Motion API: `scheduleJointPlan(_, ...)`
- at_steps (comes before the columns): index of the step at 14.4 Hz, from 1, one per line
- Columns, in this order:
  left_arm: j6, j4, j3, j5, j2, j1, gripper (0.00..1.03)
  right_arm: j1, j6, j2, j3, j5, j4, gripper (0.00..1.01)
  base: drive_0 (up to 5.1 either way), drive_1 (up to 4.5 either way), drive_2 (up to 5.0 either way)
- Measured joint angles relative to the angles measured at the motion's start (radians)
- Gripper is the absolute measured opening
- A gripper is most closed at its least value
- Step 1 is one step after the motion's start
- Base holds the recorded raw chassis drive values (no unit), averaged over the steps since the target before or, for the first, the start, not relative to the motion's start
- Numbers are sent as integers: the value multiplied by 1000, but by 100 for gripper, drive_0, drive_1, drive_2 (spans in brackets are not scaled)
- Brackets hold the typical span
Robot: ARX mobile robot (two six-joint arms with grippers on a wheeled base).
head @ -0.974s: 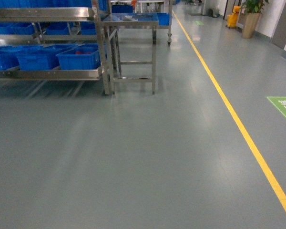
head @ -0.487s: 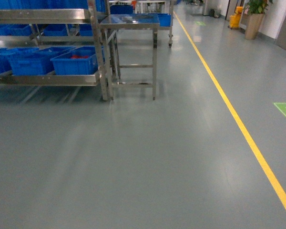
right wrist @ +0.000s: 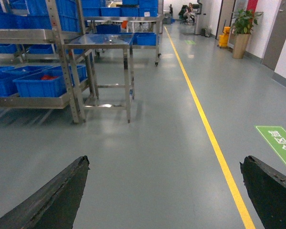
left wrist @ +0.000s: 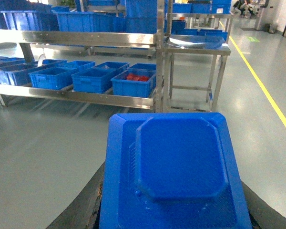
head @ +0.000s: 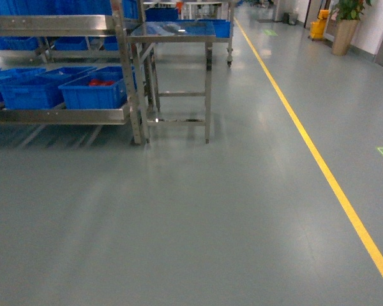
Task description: Pick blue part to blue bin on bottom shelf
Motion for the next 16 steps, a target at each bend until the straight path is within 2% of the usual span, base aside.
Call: scheduleJointPlan(16, 0, 0, 0, -1, 1, 0, 43, 0, 0, 0, 0, 0, 4, 98, -4, 421, -430)
